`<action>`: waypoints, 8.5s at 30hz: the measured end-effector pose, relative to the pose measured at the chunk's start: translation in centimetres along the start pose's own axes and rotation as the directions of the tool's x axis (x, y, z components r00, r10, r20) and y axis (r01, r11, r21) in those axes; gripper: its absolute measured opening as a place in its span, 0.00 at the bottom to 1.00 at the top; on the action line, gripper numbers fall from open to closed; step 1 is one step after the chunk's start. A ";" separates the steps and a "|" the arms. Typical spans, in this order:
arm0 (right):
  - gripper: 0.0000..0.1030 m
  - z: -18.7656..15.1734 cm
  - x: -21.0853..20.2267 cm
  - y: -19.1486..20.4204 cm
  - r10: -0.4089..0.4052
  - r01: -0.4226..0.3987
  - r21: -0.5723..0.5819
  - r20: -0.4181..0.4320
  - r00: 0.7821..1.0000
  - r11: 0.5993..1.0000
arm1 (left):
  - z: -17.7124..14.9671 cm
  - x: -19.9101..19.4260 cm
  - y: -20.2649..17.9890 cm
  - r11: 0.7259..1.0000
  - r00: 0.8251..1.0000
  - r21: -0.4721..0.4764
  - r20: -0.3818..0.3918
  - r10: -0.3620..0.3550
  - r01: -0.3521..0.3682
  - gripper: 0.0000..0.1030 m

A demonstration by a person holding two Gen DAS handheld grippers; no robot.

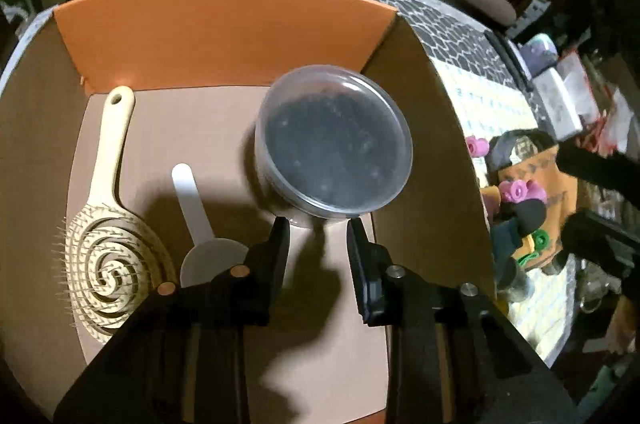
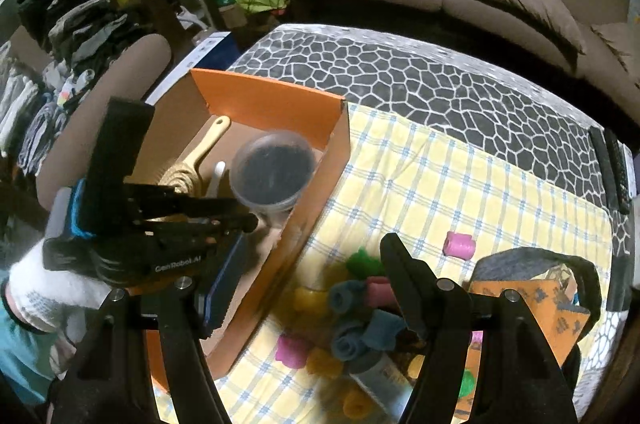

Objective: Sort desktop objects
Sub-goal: 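Lower the clear jar of black hair ties into the box with the right gripper, then open the right gripper and withdraw both grippers from the box, then move both grippers toward the orange cloth pouch beside the rollers, then grasp the orange cloth pouch with the left gripper while the right gripper grasps it too, then carry the orange pouch with both grippers over the orange box, then lay the pouch flat in the box and open both grippers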

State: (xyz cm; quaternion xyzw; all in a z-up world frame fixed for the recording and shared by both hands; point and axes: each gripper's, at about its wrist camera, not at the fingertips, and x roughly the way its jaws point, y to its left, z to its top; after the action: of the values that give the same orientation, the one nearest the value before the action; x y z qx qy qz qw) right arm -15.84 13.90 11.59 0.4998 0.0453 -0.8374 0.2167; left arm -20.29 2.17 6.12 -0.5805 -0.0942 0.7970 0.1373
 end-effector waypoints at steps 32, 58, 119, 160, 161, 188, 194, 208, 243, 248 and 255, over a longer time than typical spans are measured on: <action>0.83 -5.9 -3.4 -2.3 -0.023 0.025 0.185 -0.015 1.000 0.982 | -5.5 -10.4 -1.9 0.998 0.989 0.041 0.139 0.041 -0.048 0.61; 0.96 -17.8 -8.1 -2.3 -0.154 0.144 0.354 -0.001 0.988 0.924 | -19.1 -11.6 -11.1 0.992 0.968 0.107 0.232 -0.091 0.068 1.00; 0.96 -16.1 -7.5 -14.7 -0.225 0.081 0.511 0.226 0.948 0.856 | -14.3 -2.6 -17.3 0.983 0.959 0.183 0.277 -0.064 0.012 0.93; 0.70 -18.6 -7.0 -22.5 -0.107 -0.115 0.707 0.262 0.959 0.698 | -9.1 3.0 -27.0 0.924 0.941 0.376 0.286 -0.184 0.066 0.93; 0.57 -18.8 -7.0 -22.8 -0.098 -0.126 0.713 0.264 0.959 0.690 | -8.9 3.2 -27.3 0.922 0.941 0.382 0.285 -0.182 0.062 0.92; 0.10 -17.0 -7.5 -19.7 0.045 -0.261 0.576 0.362 0.931 0.775 | -5.8 0.2 -23.3 0.929 0.902 0.231 0.259 -0.345 0.289 0.15; 0.10 -16.2 -11.9 -19.0 0.059 -0.354 0.541 0.487 0.871 0.763 | -4.8 -6.5 -20.2 0.884 0.811 0.201 0.352 -0.467 0.422 0.15; 0.10 -10.9 -14.6 -10.0 0.247 -0.509 0.371 0.564 0.788 0.777 | -6.1 -18.0 -9.0 0.907 0.753 0.153 0.513 -0.412 0.391 0.15; 0.10 -4.8 4.4 9.5 0.131 -0.161 0.179 0.169 0.977 0.971 | -10.0 -10.9 8.6 0.979 0.931 -0.096 0.303 0.203 -0.182 0.15; 0.10 -4.6 5.4 11.0 0.011 -0.030 0.128 0.152 0.988 0.991 | -9.5 -9.9 7.5 0.960 0.910 -0.053 0.308 0.278 -0.275 0.15; 0.10 -4.8 6.2 11.7 -0.121 0.114 0.068 0.105 0.987 0.991 | -9.6 -9.2 6.5 0.918 0.869 0.001 0.325 0.374 -0.395 0.15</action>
State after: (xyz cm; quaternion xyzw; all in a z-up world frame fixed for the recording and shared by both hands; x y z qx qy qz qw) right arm -9.70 2.81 5.55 0.4564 0.0368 -0.8756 0.1536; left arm -9.25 -7.08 9.38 -0.4463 0.0291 0.8941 -0.0218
